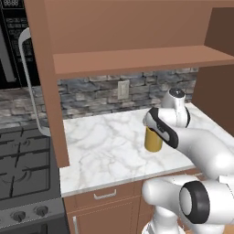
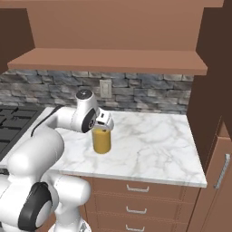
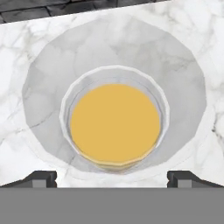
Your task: There is a tray on the dining counter. Grab the cup, mug, and pitcher and place them on the tray. The pitcher may be placed next to the tray if it cannot fit the tray.
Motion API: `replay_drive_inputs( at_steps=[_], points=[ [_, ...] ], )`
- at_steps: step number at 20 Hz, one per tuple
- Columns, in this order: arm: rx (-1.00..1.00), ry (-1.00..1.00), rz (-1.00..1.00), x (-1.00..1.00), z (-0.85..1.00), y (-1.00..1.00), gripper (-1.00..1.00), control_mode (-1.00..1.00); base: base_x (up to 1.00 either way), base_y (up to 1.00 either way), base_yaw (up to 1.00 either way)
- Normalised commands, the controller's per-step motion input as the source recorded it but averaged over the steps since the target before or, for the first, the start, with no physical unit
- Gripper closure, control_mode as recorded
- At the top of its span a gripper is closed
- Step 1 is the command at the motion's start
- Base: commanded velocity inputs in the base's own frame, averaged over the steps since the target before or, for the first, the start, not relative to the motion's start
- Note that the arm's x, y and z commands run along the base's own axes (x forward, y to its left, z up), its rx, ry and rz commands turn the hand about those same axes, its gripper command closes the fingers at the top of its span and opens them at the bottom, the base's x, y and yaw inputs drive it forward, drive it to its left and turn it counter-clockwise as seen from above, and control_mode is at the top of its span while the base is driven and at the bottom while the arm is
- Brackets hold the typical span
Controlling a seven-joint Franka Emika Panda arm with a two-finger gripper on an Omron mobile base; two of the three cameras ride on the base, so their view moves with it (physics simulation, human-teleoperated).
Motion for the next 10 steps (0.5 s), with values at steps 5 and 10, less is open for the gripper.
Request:
replay_drive_inputs(
  at_steps=[5,10],
  points=[
    [0.00,0.00,0.00,0.13,-0.21,0.00,-1.00,-1.00,0.00,0.00,0.00],
    [0.00,0.00,0.00,0.10,-0.16,0.00,-1.00,-1.00,0.00,0.00,0.00]
  ],
)
